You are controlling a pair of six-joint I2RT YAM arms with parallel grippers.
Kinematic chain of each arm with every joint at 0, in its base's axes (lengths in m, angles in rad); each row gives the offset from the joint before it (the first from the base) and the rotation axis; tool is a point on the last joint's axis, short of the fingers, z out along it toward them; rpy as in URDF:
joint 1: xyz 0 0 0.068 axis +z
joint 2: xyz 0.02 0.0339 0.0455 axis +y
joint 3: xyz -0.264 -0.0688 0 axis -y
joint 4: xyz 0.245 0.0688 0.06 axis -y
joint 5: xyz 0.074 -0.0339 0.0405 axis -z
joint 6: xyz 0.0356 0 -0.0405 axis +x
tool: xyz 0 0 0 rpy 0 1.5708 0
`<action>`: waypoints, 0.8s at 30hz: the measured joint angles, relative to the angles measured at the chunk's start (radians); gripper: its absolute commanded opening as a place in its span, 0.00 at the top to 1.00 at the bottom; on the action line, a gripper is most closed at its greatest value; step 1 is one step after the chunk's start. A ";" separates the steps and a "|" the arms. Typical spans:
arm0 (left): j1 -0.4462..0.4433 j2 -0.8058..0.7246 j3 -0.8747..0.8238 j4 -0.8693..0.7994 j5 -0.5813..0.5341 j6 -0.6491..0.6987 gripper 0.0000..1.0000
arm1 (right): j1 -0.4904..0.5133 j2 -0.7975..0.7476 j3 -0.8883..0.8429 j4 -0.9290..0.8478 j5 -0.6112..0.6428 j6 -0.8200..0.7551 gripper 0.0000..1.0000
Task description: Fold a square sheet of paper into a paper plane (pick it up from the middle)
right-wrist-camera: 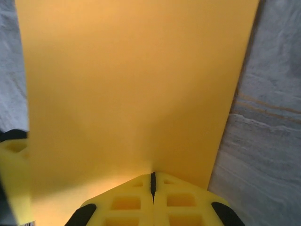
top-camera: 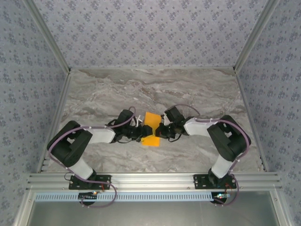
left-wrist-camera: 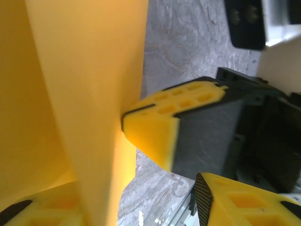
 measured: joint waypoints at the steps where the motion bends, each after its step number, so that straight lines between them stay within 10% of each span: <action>1: 0.000 -0.013 -0.006 -0.006 0.000 0.000 0.50 | 0.001 0.014 0.005 0.000 -0.004 0.002 0.96; 24: -0.010 0.009 0.031 0.011 0.018 0.011 0.56 | -0.003 0.010 0.027 -0.016 -0.011 0.010 0.99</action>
